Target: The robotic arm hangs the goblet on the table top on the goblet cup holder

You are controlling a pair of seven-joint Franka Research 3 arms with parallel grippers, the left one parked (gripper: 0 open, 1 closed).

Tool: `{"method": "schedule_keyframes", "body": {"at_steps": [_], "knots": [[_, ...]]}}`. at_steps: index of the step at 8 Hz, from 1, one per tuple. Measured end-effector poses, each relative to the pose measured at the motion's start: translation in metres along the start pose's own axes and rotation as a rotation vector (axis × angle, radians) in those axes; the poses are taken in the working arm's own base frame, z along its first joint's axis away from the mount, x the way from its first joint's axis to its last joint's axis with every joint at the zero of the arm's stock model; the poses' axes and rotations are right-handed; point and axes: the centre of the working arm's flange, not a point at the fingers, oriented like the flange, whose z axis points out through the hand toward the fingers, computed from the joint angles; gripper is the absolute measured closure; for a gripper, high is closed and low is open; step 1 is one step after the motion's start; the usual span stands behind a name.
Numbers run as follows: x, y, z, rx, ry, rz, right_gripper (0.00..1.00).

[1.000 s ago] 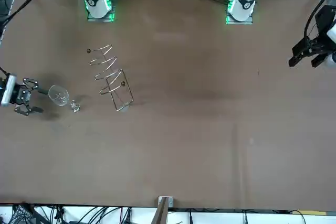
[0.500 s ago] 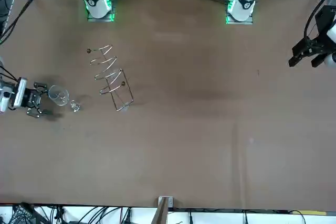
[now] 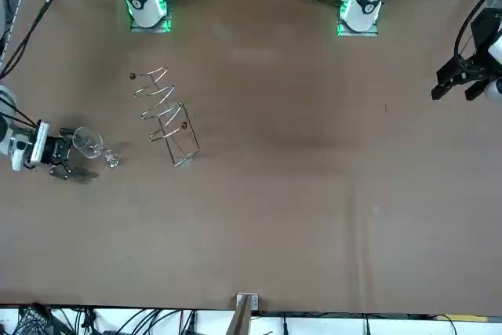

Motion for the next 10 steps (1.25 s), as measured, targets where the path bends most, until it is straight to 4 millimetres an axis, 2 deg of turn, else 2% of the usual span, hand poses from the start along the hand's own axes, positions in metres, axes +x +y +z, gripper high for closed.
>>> {"method": "schedule_keyframes", "body": {"at_steps": [3, 8, 10], "knots": [[0.005, 0.001, 0.007, 0.011, 0.014, -0.048, 0.0], [-0.001, -0.009, 0.029, 0.016, 0.074, -0.07, 0.0], [0.004, -0.006, 0.035, 0.003, 0.097, -0.067, 0.0]]}}
